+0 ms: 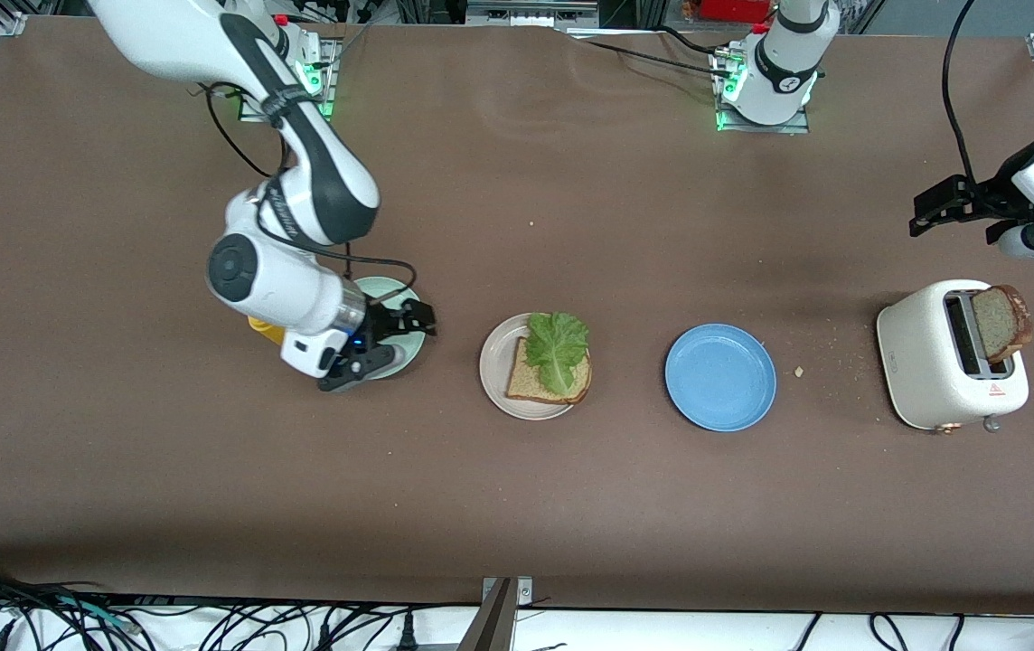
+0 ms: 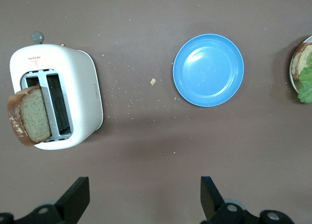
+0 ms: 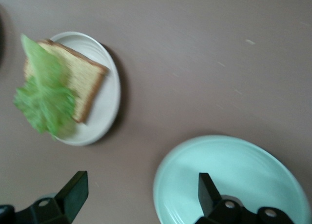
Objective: Make sandwich in beige plate with both arms
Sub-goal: 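Withdraw the right gripper while the left gripper reaches the toaster bread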
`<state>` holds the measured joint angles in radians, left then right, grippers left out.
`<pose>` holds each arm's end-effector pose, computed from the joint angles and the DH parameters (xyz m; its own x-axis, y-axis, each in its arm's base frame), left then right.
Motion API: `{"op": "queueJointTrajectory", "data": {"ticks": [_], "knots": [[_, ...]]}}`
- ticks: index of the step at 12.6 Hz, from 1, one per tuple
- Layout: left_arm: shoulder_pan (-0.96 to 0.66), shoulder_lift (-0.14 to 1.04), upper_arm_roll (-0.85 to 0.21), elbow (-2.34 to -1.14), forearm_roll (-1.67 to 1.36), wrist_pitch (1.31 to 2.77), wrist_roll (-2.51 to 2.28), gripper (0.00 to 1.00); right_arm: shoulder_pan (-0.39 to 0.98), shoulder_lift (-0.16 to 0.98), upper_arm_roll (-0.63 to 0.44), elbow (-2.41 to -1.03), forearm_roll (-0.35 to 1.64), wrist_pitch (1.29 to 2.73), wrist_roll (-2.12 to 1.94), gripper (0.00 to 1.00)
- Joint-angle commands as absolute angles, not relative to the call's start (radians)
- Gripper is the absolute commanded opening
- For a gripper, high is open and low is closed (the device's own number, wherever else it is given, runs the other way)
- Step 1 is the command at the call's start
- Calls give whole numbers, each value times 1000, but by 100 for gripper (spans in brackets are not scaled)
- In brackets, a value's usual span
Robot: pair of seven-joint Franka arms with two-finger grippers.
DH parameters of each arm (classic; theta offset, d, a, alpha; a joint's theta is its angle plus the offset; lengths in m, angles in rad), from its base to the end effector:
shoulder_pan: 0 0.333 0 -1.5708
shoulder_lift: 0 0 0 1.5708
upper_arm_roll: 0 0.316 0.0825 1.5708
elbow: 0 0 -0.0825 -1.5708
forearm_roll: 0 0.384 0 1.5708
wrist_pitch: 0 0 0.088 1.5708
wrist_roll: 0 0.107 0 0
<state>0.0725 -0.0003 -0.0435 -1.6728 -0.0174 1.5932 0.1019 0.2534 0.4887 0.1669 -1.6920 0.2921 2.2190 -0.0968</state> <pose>0.5519 0.0142 0.5785 0.9944 -0.0725 -0.0771 -0.0708 -0.9972 0.0253 0.6185 0.2732 0.3232 0.9494 0.3115 0.0394 0.3081 -0.8999 -0.3086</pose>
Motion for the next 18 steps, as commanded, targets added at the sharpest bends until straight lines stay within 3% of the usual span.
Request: {"op": "queueJointTrajectory", "data": {"ticks": [1, 5, 10, 18], "knots": [[83, 2, -52, -1672, 9, 1589, 98, 100, 180, 381, 178, -1782, 221, 2125, -103, 100], [112, 21, -52, -1672, 11, 1595, 101, 100, 101, 286, 178, -1782, 149, 1999, -104, 100], [198, 164, -52, -1603, 121, 1614, 112, 100, 6, 198, 172, -1792, 17, 1908, -81, 100], [405, 345, -54, -1637, 156, 1868, 293, 100, -2, 94, 74, -1775, -75, 1815, 18, 100]]}}
